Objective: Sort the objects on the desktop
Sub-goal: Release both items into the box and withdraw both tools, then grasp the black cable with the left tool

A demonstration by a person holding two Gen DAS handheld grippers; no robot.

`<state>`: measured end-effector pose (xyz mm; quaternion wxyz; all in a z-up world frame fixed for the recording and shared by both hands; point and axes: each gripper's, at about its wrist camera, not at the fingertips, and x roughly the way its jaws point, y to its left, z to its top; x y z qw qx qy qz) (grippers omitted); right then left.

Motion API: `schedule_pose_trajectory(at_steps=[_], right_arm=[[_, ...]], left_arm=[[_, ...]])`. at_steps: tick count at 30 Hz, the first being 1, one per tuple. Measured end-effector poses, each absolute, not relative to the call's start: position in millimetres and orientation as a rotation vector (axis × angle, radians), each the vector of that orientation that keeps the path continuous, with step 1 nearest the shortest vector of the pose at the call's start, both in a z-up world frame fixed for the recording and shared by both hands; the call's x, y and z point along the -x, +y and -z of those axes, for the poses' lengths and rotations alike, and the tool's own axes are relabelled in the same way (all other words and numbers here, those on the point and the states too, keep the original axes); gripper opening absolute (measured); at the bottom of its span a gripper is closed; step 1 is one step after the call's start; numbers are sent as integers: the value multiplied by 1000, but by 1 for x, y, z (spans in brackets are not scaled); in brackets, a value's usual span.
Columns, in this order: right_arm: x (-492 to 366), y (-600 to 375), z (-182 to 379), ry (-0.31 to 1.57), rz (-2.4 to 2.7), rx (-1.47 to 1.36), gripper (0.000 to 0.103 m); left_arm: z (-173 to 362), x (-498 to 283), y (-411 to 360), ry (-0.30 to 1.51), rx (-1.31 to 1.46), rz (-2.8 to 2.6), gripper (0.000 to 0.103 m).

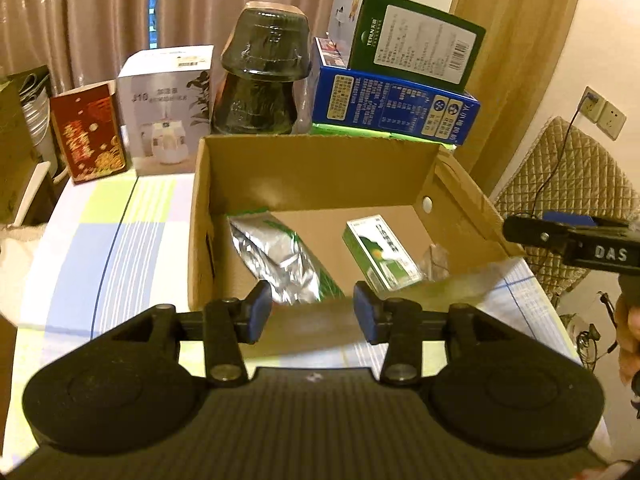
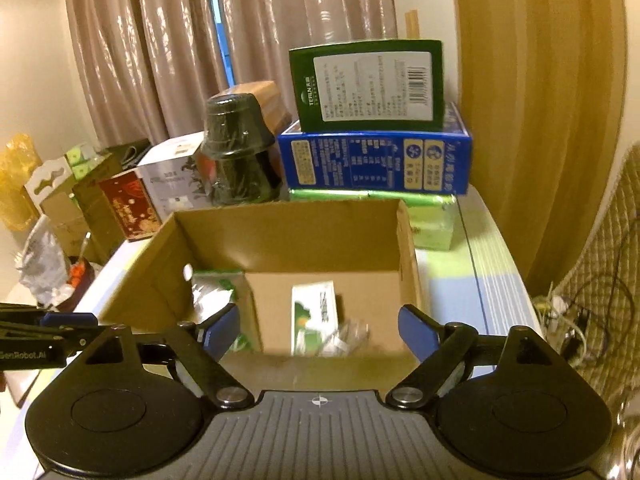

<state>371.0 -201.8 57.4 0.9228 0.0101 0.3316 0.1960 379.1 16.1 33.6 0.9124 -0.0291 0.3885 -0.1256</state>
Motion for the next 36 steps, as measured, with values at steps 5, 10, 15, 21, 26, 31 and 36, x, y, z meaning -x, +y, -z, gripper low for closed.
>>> schedule_pose_trajectory(at_steps=[5, 10, 15, 21, 26, 31, 36], right_arm=[[-309, -220, -51, 691, -404, -59, 92], [-255, -235, -38, 731, -396, -90, 96], [-206, -246, -29, 747, -374, -112, 101], [-166, -252, -15, 786, -375, -106, 101], [-145, -254, -5, 802, -383, -63, 101], [-138, -256, 1, 816, -381, -29, 101], [-141, -258, 7, 827, -391, 8, 101]], left_arm=[[-37, -327, 14, 786, 66, 248, 62], [-33, -271, 14, 787, 65, 238, 82], [-27, -223, 17, 781, 36, 210, 96], [-13, -182, 17, 810, 6, 211, 99], [2, -159, 9, 833, -39, 251, 99], [15, -148, 6, 852, -36, 299, 99], [25, -151, 1, 872, -43, 339, 96]])
